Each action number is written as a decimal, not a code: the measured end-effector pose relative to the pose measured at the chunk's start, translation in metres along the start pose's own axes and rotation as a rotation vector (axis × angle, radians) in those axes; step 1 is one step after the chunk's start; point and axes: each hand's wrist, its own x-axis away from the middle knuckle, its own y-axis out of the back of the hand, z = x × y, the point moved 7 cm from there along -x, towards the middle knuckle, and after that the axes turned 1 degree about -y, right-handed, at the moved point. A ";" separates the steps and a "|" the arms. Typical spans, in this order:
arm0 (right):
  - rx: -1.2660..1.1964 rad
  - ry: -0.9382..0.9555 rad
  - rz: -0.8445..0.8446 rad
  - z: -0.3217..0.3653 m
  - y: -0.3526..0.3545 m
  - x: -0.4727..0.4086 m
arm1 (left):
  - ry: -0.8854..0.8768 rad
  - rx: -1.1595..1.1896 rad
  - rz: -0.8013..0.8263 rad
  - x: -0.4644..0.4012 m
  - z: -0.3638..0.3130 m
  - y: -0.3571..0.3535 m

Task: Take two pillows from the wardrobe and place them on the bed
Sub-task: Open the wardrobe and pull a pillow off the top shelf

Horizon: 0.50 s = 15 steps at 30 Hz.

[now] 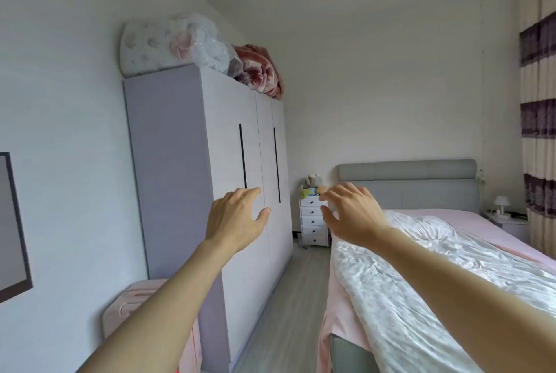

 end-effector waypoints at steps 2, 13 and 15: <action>-0.075 -0.031 0.023 -0.005 -0.032 -0.007 | 0.026 0.077 -0.005 -0.008 0.009 -0.027; -0.472 -0.167 0.118 -0.092 -0.292 -0.118 | 0.261 0.363 -0.037 -0.126 0.090 -0.257; -0.523 -0.226 0.163 -0.115 -0.345 -0.148 | 0.318 0.394 -0.007 -0.162 0.108 -0.301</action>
